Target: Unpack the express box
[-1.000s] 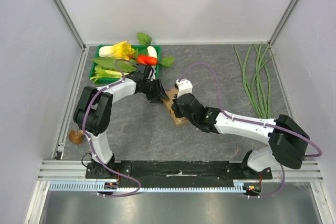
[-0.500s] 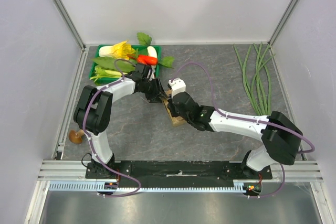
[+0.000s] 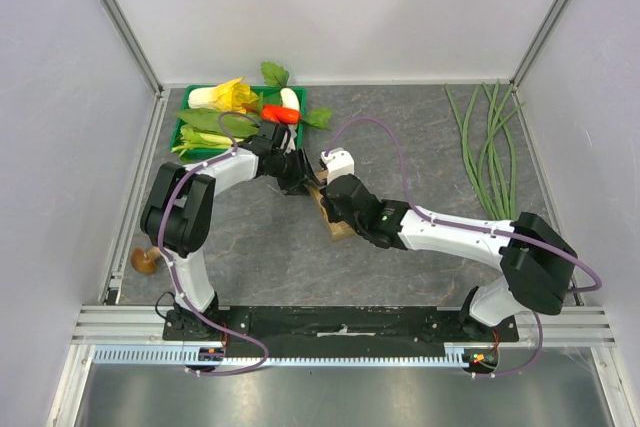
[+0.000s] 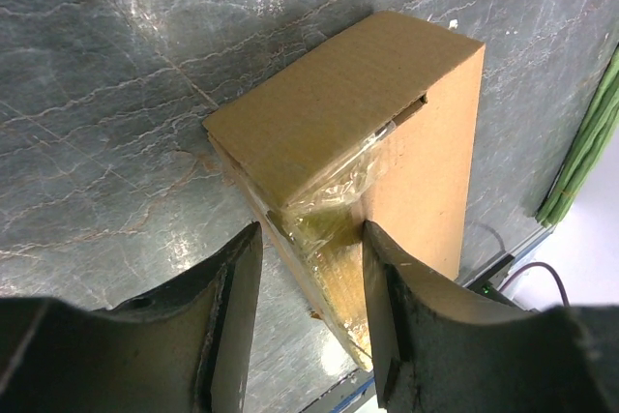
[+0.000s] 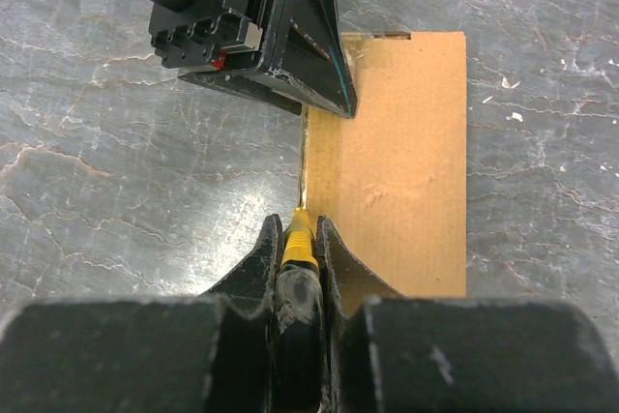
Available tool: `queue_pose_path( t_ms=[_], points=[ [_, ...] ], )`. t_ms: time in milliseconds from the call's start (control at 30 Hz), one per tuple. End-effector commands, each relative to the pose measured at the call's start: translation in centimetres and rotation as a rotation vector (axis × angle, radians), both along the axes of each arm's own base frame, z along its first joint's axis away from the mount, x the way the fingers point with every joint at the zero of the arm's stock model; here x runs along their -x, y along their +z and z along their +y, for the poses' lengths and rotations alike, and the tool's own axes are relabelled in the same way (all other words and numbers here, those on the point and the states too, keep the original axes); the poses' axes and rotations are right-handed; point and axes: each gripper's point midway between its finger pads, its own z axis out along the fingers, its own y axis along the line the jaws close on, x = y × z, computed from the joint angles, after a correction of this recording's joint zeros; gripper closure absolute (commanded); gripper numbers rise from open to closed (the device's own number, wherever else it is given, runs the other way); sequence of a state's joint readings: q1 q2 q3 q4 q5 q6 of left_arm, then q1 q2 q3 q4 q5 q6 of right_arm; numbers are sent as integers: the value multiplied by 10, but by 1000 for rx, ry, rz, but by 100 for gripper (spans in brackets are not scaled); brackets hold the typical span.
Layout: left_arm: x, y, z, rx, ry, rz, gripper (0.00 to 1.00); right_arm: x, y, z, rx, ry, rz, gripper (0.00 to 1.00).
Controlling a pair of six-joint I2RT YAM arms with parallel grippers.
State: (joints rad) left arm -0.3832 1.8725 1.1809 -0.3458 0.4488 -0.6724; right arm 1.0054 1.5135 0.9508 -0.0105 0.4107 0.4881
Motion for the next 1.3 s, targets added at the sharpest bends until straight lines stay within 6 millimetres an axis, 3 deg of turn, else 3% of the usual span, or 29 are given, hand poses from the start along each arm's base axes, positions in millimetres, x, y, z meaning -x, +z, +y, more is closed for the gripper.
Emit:
queue_pose_path(
  t_ms=[0,367,633,767,833,1000,1133,1267],
  points=[
    [23,-51,31,-187,-9,92,49,-8,25,-11,-11,-67,-50,100],
    [24,-53,30,-183,-15,98,49,-12,-5,0,24,-31,-8,100],
    [24,-54,30,-181,-18,98,50,-12,-11,-2,-14,-26,29,100],
    [25,-56,30,-184,-21,104,51,-10,6,-7,-44,-34,8,100],
    [26,-58,31,-188,-23,106,51,-14,26,-7,-76,-47,-27,100],
    [26,-61,33,-198,-33,103,53,-19,54,-20,-81,-96,-82,100],
    [28,-64,34,-204,-37,110,53,-22,58,-26,-65,-123,-106,100],
    [28,-63,33,-202,-39,109,53,-21,50,-20,-64,-100,-85,100]
  ],
)
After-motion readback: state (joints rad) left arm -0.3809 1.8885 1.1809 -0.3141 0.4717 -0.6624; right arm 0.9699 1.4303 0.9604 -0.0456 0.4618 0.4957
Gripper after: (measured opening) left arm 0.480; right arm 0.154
